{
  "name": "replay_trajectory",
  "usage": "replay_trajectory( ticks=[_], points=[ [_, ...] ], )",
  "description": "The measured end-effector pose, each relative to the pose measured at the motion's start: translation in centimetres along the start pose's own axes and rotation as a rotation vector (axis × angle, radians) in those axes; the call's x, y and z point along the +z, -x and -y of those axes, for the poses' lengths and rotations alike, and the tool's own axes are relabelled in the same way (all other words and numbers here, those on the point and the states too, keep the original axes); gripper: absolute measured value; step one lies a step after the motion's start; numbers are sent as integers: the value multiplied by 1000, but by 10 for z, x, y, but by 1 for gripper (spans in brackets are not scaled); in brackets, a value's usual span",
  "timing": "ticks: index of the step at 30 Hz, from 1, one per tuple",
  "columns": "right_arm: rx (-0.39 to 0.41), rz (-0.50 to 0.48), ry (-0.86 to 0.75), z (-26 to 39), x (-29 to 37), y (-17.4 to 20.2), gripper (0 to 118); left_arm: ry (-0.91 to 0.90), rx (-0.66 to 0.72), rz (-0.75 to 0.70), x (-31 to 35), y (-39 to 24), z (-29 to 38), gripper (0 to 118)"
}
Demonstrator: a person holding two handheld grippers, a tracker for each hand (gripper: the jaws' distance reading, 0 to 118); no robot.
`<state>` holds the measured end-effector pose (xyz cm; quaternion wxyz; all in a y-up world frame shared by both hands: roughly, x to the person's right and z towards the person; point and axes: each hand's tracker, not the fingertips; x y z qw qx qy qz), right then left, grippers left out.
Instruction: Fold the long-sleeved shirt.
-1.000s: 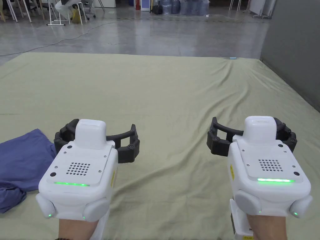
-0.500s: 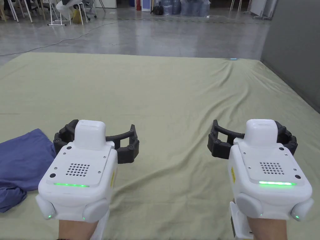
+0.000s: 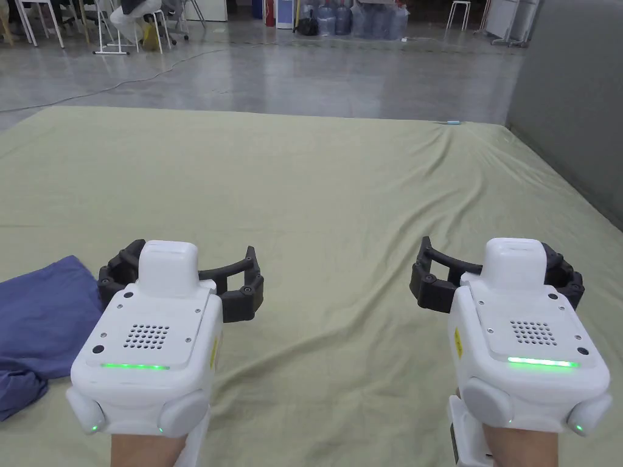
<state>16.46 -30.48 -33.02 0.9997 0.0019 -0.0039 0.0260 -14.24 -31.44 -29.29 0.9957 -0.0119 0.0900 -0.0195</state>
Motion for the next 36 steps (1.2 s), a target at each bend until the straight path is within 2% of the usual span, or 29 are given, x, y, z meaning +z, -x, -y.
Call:
replay_trajectory(
  ticks=[7, 8, 10, 11, 12, 13, 15, 20, 26, 28, 31, 36],
  points=[
    [-14, 15, -10, -3, -5, -3, 116, 1, 8, 9, -8, -1, 3, 116],
    [-15, 17, 5, -3, -5, -3, 104, 3, 8, 10, -8, -2, 3, 110],
    [-34, 31, 35, -3, -5, -3, 85, 26, 48, 27, -7, -1, 3, 83],
    [-45, 37, 37, -2, -4, -3, 85, 23, 65, 45, -6, 0, 4, 83],
    [-45, 51, 42, -1, -5, -3, 14, 26, 54, 29, -8, -2, 4, 11],
    [-18, 134, 19, 4, 1, -1, 0, 10, 51, 3, -8, -3, 6, 0],
    [-42, 54, 49, 13, 5, 0, 0, 26, 32, 14, -4, 0, 6, 0],
    [-28, 54, 57, 3, -3, -7, 0, 33, 25, 1, -5, 2, -1, 0],
    [-15, -11, 45, -4, -3, 22, 0, 20, 15, -71, -4, 26, -22, 0],
    [-15, -40, 43, -8, -5, 46, 0, -9, 31, -135, 9, 48, -33, 0],
    [-58, -166, 38, -17, -14, 94, 0, -8, 41, -227, 25, 88, -45, 0],
    [-63, -397, 1, -32, -6, 188, 0, -4, -17, -399, 62, 155, -50, 0]
  ],
)
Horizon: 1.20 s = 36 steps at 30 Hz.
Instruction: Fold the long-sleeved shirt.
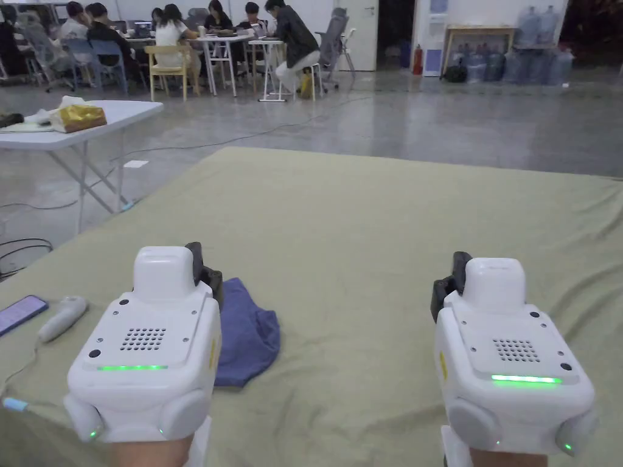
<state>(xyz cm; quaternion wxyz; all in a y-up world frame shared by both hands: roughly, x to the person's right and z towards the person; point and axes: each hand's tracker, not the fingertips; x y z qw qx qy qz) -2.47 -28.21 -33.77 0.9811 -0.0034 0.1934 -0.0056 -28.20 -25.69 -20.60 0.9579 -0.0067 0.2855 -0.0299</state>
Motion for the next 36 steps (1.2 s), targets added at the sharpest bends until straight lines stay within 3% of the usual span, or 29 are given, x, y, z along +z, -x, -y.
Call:
replay_trajectory(
  ticks=[2, 7, 11, 15, 16, 17, 18, 19, 20, 21, 24, 27, 29, 30, 31, 32, 33, 35, 36],
  points=[
    [-18, -90, 4, -1, -6, 34, 0, 23, 10, -70, 5, 31, 3, 0],
    [-2, -200, -1, 2, -8, 87, 0, 64, 41, -134, 16, 72, 12, 0],
    [-13, -231, 5, 5, -11, 98, 0, 117, 35, -125, 8, 73, 11, 0],
    [-10, -221, 10, 6, -15, 96, 0, 303, 27, -42, -27, 64, 14, 5],
    [-14, -219, 12, 6, -16, 94, 0, 381, 37, -16, -42, 61, 16, 13],
    [-16, -220, 16, 8, -16, 93, 0, 432, 73, -6, -58, 60, 22, 31],
    [-15, -219, 19, 9, -18, 92, 0, 492, 101, 15, -75, 61, 28, 70],
    [-12, -217, 23, 11, -21, 91, 0, 548, 146, 37, -97, 60, 39, 100],
    [-6, -217, 27, 13, -24, 90, 0, 636, 172, 57, -120, 57, 50, 115],
    [-2, -215, 30, 15, -25, 90, 0, 687, 204, 70, -140, 58, 62, 117],
    [2, -204, 46, 21, -34, 85, 0, 832, 158, 81, -204, 48, 101, 117],
    [7, -192, 77, 29, -44, 81, 0, 968, -72, 44, -253, 33, 141, 117],
    [20, -179, 93, 34, -51, 79, 0, 1050, -62, 44, -275, 32, 168, 113],
    [25, -171, 97, 36, -54, 78, 0, 1082, -30, 43, -279, 35, 178, 102],
    [29, -161, 107, 38, -56, 76, 0, 1118, 25, 16, -286, 37, 188, 82],
    [30, -159, 113, 39, -58, 74, 0, 1142, 48, -7, -290, 38, 194, 54],
    [32, -157, 119, 39, -59, 74, 0, 1161, 58, -44, -292, 40, 198, 40],
    [39, -156, 124, 41, -61, 72, 0, 1115, 60, -71, -287, 49, 194, 36],
    [43, -154, 124, 41, -62, 71, 0, 1069, 79, -37, -285, 52, 190, 22]
  ],
)
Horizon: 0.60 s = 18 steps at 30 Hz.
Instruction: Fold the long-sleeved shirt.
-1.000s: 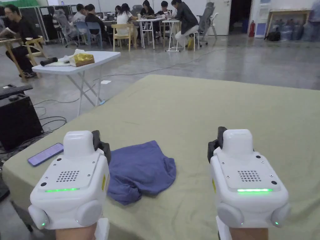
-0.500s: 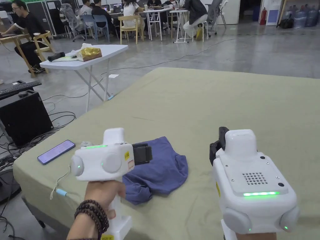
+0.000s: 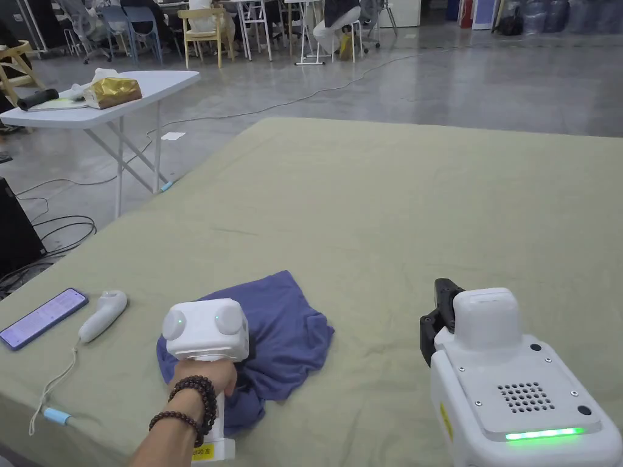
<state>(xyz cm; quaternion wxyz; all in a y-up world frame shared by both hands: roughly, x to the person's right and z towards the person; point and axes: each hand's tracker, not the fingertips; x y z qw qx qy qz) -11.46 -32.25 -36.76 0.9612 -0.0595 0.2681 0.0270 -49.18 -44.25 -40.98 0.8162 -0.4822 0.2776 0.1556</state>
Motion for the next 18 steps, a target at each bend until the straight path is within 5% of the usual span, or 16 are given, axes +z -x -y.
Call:
replay_trajectory(
  ticks=[3, 9, 18],
  points=[
    [-16, 11, 3, -2, 1, -3, 0, 7, -4, 36, 10, 4, -3, 13],
    [-30, 62, -39, -12, 22, -24, 0, -163, -24, 319, 86, -39, -18, 12],
    [-59, 261, -95, -24, 92, -115, 0, -241, -373, 686, 182, -280, 19, 12]
  ],
)
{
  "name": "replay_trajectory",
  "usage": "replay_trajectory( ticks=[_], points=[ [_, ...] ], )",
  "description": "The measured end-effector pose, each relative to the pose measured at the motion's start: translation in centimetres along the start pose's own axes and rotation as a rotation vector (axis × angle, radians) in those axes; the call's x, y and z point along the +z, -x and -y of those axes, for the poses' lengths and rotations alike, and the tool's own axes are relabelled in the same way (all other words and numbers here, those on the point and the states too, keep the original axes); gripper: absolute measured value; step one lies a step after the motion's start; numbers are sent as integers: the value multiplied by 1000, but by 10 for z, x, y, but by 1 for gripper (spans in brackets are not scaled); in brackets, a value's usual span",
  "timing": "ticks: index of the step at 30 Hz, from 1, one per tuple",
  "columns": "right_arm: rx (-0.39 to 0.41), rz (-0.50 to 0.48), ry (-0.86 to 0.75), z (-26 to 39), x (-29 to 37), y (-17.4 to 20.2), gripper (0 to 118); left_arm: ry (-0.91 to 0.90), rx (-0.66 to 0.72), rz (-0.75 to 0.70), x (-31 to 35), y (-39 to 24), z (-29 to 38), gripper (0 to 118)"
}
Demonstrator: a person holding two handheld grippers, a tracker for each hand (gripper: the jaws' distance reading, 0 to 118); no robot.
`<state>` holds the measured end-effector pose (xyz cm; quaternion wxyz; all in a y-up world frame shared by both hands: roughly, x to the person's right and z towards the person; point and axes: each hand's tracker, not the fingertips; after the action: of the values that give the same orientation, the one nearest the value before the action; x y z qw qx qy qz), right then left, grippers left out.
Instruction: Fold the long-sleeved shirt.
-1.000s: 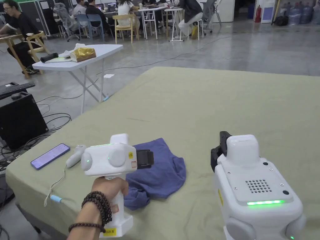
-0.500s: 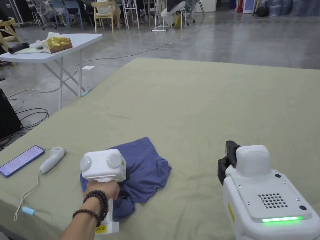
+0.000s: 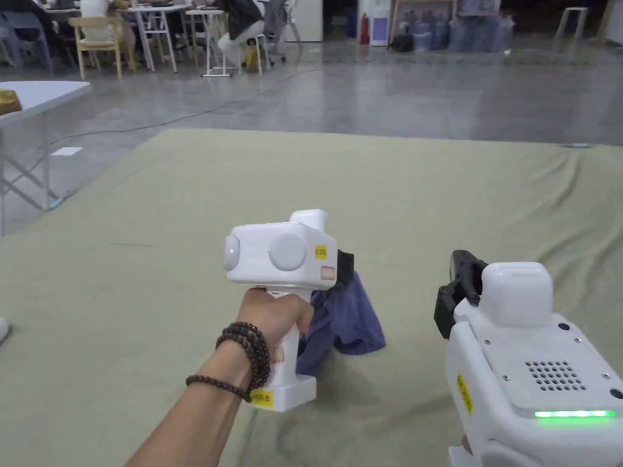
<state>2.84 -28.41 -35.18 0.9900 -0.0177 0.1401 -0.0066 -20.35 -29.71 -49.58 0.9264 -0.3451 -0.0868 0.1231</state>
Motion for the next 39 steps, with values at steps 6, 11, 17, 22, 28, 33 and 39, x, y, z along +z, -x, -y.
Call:
replay_trajectory(
  ticks=[6, 11, 17, 22, 28, 33, 39],
  points=[
    [2, 192, 20, 1, 28, -87, 0, 171, -126, 150, -114, -142, 44, 12],
    [1, 282, 46, 9, 42, -132, 0, 236, -120, 139, -149, -175, 80, 14],
    [-20, 278, 73, 19, 45, -140, 0, -3, -94, 134, -70, -133, 59, 116],
    [3, 235, 87, 25, 48, -126, 0, -169, -64, -29, 23, -86, 91, 115],
    [10, 232, 110, 37, 62, -117, 0, -214, -26, -180, 85, -51, 168, 0],
    [7, 245, 129, 37, 64, -122, 0, -189, 12, -140, 90, -41, 178, 0],
    [1, 257, 126, 35, 64, -128, 0, -99, -10, -109, 41, -47, 146, 118]
  ],
)
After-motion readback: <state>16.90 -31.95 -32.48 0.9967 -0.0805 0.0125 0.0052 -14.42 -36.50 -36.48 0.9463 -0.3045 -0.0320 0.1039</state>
